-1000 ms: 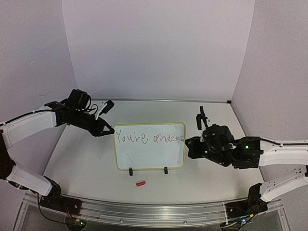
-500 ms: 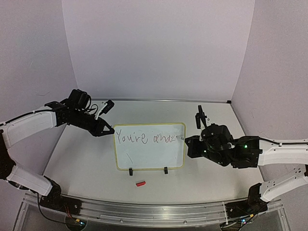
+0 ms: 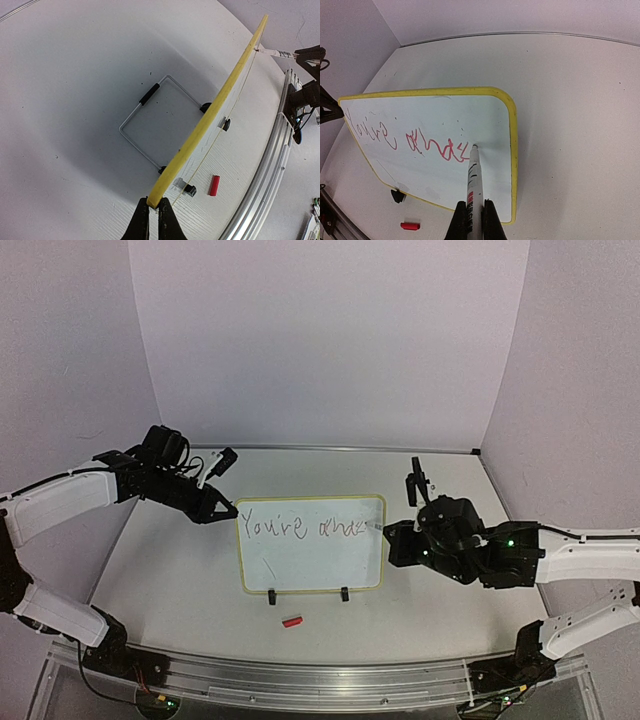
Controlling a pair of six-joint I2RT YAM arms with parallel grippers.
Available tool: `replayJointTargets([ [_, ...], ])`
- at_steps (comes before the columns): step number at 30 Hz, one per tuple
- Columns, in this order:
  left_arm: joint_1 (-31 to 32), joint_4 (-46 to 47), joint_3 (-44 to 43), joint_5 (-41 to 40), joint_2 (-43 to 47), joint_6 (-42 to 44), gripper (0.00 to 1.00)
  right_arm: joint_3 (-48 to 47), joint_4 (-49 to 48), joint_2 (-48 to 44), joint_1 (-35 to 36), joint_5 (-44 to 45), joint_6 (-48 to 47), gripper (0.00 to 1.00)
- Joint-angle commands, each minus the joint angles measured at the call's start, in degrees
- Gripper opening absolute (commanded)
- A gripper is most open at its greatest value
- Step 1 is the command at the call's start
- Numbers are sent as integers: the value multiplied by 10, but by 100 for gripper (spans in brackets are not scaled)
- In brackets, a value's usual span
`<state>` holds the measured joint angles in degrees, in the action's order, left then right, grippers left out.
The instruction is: Write a sentence on the whiteboard
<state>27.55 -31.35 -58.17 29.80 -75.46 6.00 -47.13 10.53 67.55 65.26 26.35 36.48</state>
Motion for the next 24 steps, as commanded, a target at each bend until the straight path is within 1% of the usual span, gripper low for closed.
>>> replayJointTargets([
  [1, 5, -29, -5, -11, -15, 12, 0, 6, 8, -9, -3, -4, 25, 0],
  [9, 5, -29, -5, -10, -14, 11, 0, 17, 18, -12, -3, -10, 44, 0],
  [24, 6, -29, -5, -11, -10, 11, 0, 10, 20, -10, -3, -25, 45, 0],
])
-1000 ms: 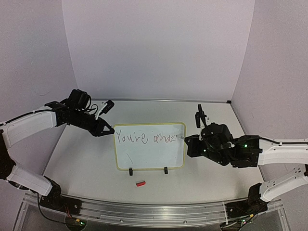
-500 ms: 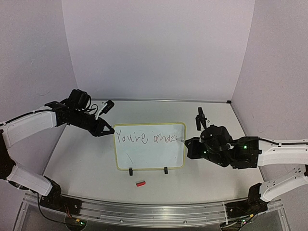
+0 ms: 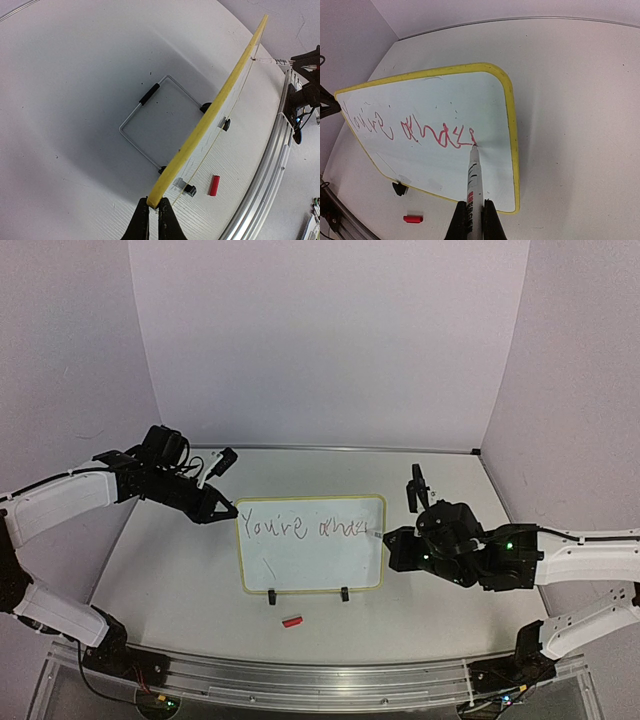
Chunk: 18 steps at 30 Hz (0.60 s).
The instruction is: Write a sentence on the whiteboard
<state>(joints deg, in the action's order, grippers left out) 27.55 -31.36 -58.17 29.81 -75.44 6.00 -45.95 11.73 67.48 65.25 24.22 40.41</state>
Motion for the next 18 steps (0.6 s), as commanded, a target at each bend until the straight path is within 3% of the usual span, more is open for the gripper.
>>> replayJointTargets([
  [1, 6, -28, -5, -11, -10, 11, 0, -3, 8, -13, -3, -5, 4, 0],
  [18, 6, -30, -6, -15, -15, 13, 0, -36, -1, -29, -6, 24, -45, 0],
])
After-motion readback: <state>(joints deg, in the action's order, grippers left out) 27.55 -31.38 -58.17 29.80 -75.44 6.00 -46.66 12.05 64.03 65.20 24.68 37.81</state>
